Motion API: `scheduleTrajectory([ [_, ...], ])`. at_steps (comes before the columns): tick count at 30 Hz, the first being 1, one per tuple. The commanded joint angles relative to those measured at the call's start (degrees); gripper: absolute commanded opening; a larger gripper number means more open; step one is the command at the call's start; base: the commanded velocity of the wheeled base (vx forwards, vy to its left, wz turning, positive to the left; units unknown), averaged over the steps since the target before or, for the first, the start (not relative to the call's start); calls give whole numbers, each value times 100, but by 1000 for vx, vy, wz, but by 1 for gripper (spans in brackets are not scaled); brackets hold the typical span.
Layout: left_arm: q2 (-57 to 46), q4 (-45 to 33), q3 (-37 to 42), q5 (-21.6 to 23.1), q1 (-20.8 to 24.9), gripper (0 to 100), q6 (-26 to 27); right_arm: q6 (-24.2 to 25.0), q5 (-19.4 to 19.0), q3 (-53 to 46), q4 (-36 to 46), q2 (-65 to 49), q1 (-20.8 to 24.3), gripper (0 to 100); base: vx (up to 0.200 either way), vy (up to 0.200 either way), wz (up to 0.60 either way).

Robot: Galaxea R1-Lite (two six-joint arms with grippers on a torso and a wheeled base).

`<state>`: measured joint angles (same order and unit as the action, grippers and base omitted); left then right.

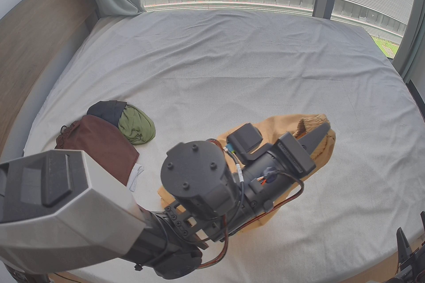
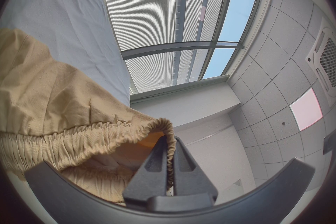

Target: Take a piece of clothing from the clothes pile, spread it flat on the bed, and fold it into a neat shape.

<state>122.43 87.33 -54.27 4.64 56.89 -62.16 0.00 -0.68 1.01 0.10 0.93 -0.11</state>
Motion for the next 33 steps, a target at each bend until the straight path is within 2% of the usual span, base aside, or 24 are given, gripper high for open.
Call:
scheduleTrajectory([
  [1,88,-120,-356,1,191,0,-24,0,-2,-92,-1,-93,2,100,0,0,0],
  [10,-721,-375,-1006,186,683,0,-33,0,-2,-92,-1,-93,2,100,0,0,0],
  [17,-1178,-436,-1015,247,753,0,-253,0,-2,-101,-1,-93,2,100,0,0,0],
  [20,-1142,-401,-672,186,577,0,-270,0,-2,-101,-1,-93,2,100,0,0,0],
  [26,-975,-59,242,221,-293,0,-174,0,-2,-101,-1,-93,2,100,0,0,0],
  [29,-756,161,628,239,-741,0,64,0,-2,-101,-1,-93,2,100,0,0,0],
  [33,-554,170,945,265,-1040,0,310,0,-2,-101,-1,-93,2,100,0,0,0],
])
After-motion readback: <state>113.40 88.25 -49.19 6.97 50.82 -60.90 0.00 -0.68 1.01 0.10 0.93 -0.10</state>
